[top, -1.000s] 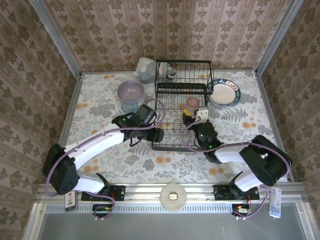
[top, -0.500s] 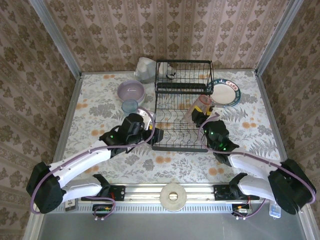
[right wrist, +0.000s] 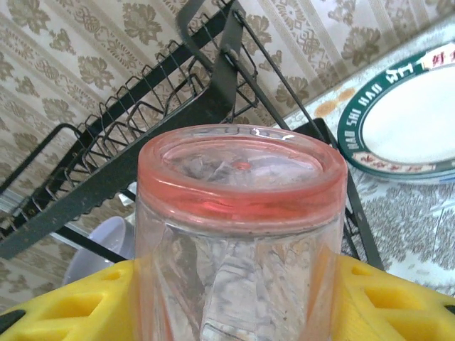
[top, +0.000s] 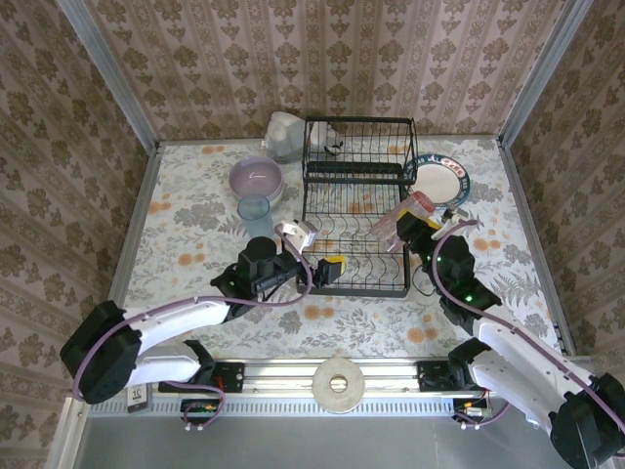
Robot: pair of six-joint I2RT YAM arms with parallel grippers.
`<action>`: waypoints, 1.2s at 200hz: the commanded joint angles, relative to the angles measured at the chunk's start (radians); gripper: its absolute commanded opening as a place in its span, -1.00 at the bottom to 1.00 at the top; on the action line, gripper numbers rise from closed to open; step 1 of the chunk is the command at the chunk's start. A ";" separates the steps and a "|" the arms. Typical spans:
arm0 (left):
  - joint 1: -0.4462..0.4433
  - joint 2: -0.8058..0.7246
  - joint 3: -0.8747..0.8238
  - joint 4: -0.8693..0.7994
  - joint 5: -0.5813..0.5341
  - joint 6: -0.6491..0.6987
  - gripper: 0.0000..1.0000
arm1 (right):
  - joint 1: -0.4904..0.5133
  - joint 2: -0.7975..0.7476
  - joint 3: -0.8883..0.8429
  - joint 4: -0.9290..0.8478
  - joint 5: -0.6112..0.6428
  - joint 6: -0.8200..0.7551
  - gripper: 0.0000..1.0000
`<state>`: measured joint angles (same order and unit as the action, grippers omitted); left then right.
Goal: Unload the mixed dishes from the dish rack
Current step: Place the cup down.
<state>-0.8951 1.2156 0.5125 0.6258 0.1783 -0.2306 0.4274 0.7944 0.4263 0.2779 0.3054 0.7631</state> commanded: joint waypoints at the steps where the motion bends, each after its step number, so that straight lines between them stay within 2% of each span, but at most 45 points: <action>1: -0.008 0.058 -0.042 0.293 0.026 0.049 0.99 | -0.031 -0.042 0.050 -0.068 -0.090 0.159 -0.16; 67: -0.013 0.272 -0.031 0.656 0.141 0.086 0.93 | -0.113 -0.115 0.067 -0.107 -0.255 0.403 -0.17; 111: -0.024 0.319 0.021 0.658 0.161 0.134 0.84 | -0.134 -0.150 0.089 -0.137 -0.351 0.502 -0.17; 140: -0.026 0.325 0.058 0.658 0.155 0.110 0.76 | -0.134 -0.172 0.085 -0.135 -0.393 0.557 -0.17; 240: -0.043 0.383 0.153 0.638 0.091 0.031 0.26 | -0.133 -0.221 0.071 -0.126 -0.451 0.634 -0.17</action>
<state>-0.9222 1.5833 0.6296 1.2415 0.2981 -0.1684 0.2970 0.5995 0.4763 0.1295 -0.1150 1.3514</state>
